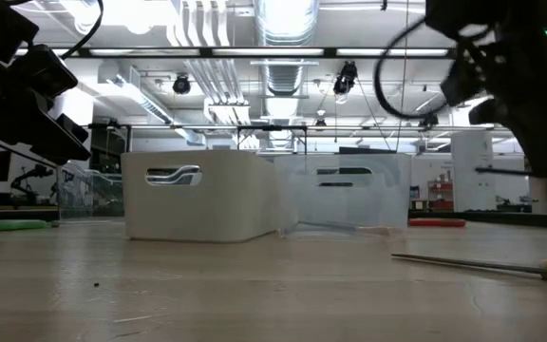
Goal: Pick & Place Paint Supplies
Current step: Put the silver paint brush into the bottom transparent bin
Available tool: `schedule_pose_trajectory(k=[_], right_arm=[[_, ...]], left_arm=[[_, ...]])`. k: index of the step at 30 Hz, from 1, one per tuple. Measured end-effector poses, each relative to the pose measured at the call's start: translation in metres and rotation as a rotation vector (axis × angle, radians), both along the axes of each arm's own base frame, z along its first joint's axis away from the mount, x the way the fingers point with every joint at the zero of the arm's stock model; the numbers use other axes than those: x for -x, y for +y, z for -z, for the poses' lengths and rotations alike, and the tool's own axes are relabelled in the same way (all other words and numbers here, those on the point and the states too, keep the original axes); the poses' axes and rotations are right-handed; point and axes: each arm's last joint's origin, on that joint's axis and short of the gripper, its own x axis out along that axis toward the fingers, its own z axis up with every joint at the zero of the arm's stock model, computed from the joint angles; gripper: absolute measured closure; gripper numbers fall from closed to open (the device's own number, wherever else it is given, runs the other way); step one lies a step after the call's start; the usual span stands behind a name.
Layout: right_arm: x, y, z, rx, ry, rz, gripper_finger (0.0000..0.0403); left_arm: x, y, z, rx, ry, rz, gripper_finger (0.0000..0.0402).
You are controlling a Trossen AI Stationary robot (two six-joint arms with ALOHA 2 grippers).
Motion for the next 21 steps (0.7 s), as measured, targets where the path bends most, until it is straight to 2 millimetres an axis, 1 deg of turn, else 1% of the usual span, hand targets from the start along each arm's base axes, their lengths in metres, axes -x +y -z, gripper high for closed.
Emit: schedule_pose_trajectory(k=[2,6,8,10,13,16,21], right_arm=[[-0.005,0.001,-0.010,-0.006,-0.039,0.044,0.0390],[-0.015,0.002,-0.032,0.014,-0.157,0.211,0.0390],[-0.021,0.003,-0.044,0.012,-0.243,0.270,0.0390],[-0.025,0.003,-0.055,-0.001,-0.329,0.291,0.0390],[-0.032,0.003,-0.068,0.001,-0.516,0.349,0.0390],[-0.035,0.001,-0.071,-0.019,-0.681,0.462,0.0390],[-0.038,-0.001,-0.061,-0.095,-0.892,0.593,0.0390]], left_arm=[[0.000,0.000,0.000,0.000,0.000,0.000,0.0294],[0.000,0.000,0.000,0.000,0.000,0.000,0.0294],[0.000,0.000,0.000,0.000,0.000,0.000,0.0294],[0.000,0.000,0.000,0.000,0.000,0.000,0.0294],[0.000,0.000,0.000,0.000,0.000,0.000,0.0294],[0.000,0.000,0.000,0.000,0.000,0.000,0.0294],[0.000,0.000,0.000,0.000,0.000,0.000,0.0294]])
